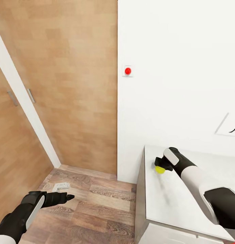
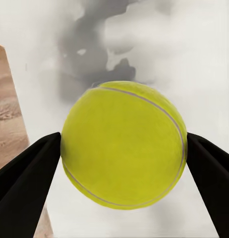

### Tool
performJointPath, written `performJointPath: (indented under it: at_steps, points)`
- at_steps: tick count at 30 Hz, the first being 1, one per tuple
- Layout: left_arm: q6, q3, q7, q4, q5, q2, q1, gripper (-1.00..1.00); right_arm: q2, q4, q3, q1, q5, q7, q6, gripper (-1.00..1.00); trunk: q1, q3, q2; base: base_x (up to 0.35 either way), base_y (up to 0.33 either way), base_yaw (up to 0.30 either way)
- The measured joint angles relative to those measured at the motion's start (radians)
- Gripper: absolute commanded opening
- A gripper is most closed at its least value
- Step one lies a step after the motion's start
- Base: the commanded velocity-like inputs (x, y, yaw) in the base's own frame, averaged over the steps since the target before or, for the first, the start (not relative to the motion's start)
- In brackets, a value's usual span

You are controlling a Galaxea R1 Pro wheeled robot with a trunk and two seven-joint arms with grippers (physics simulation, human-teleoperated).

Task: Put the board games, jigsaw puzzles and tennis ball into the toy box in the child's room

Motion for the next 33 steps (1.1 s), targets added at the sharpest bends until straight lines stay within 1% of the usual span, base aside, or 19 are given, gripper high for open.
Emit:
performJointPath:
  at_steps: [4,6,8,9,11,12,13,14,16,18,20,21,23,25,27,29,30,32,33]
  points:
    - [0.000,0.000,0.000,-0.001,0.000,0.000,0.000,1.00,0.000,-0.033,-0.001,0.000,-0.001,0.000,0.008,-1.00,-0.015,0.019,0.028,0.000,0.000,0.000]
    - [0.000,0.001,0.000,0.000,0.001,0.000,0.000,1.00,0.000,-0.108,-0.001,0.001,-0.003,-0.001,0.033,-1.00,-0.023,0.029,0.042,0.000,0.000,0.000]
    - [0.001,0.002,0.000,0.000,0.001,0.001,0.000,1.00,-0.001,-0.207,-0.003,0.001,-0.005,-0.004,0.100,-1.00,-0.031,0.038,0.056,0.000,0.000,0.000]
    - [0.001,0.002,-0.001,0.000,0.001,0.001,0.000,1.00,-0.001,-0.234,-0.003,0.001,-0.004,-0.005,0.121,-1.00,-0.035,0.043,0.063,0.000,0.000,0.000]
    - [0.002,0.003,-0.003,-0.001,0.003,0.003,0.000,1.00,0.001,-0.325,-0.007,0.002,-0.006,-0.015,0.194,-1.00,-0.042,0.053,0.077,0.000,0.000,0.000]
    - [0.002,0.003,-0.006,-0.001,0.004,0.003,0.000,1.00,0.001,-0.347,-0.009,0.002,-0.006,-0.020,0.211,-1.00,-0.046,0.057,0.084,0.000,0.000,0.000]
    - [0.002,0.004,-0.021,-0.001,0.005,0.005,0.000,1.00,0.001,-0.403,-0.015,0.002,-0.010,-0.035,0.250,-1.00,-0.050,0.062,0.091,0.000,0.000,0.000]
    - [0.003,0.005,-0.031,-0.001,0.005,0.005,0.000,1.00,0.000,-0.424,-0.017,0.002,-0.010,-0.041,0.261,-1.00,-0.054,0.067,0.098,0.000,0.000,0.000]
    - [0.005,0.008,-0.083,-0.001,0.004,0.008,0.000,1.00,0.000,-0.485,-0.027,0.002,-0.015,-0.056,0.287,-1.00,-0.062,0.076,0.112,0.000,0.000,0.000]
    - [0.009,0.010,-0.159,-0.004,0.003,0.016,0.000,1.00,0.000,-0.517,-0.043,0.002,-0.024,-0.063,0.302,-1.00,-0.069,0.086,0.126,0.000,0.000,0.000]
    - [0.020,0.011,-0.248,-0.006,0.003,0.041,0.000,1.00,-0.001,-0.531,-0.067,0.002,-0.049,-0.066,0.309,-1.00,-0.077,0.096,0.140,0.000,0.000,0.000]
    - [0.027,0.012,-0.271,-0.006,0.005,0.049,0.000,1.00,-0.001,-0.533,-0.072,0.002,-0.058,-0.066,0.311,-1.00,-0.081,0.100,0.147,0.000,0.000,0.000]
    - [0.057,0.013,-0.357,-0.009,0.008,0.078,0.000,1.00,-0.005,-0.538,-0.086,0.002,-0.103,-0.068,0.312,-1.00,-0.088,0.110,0.161,0.000,0.000,0.000]
    - [0.081,0.017,-0.440,-0.011,0.010,0.102,0.000,1.00,-0.021,-0.540,-0.091,0.002,-0.142,-0.069,0.312,-1.00,-0.096,0.119,0.176,0.000,0.000,0.000]
    - [0.104,0.028,-0.510,-0.022,0.012,0.118,0.000,1.00,-0.039,-0.543,-0.093,0.002,-0.176,-0.069,0.312,-1.00,-0.104,0.129,0.190,0.000,0.000,0.000]
    - [0.145,0.045,-0.559,-0.044,0.012,0.125,0.000,1.00,-0.051,-0.544,-0.093,0.002,-0.197,-0.069,0.313,-1.00,-0.111,0.139,0.204,0.000,0.000,0.000]
    - [0.158,0.053,-0.569,-0.050,0.012,0.127,0.000,1.00,-0.053,-0.544,-0.093,0.002,-0.201,-0.069,0.313,-1.00,-0.115,0.143,0.211,0.000,0.000,0.000]
    - [0.202,0.088,-0.595,-0.066,0.013,0.130,0.000,1.00,-0.057,-0.544,-0.094,0.002,-0.208,-0.069,0.313,-1.00,-0.119,0.150,0.218,0.000,0.000,0.000]
    - [0.211,0.098,-0.600,-0.068,0.013,0.131,0.000,1.00,-0.058,-0.544,-0.094,0.002,-0.209,-0.069,0.313,-1.00,-0.119,0.151,0.218,0.000,0.000,0.000]
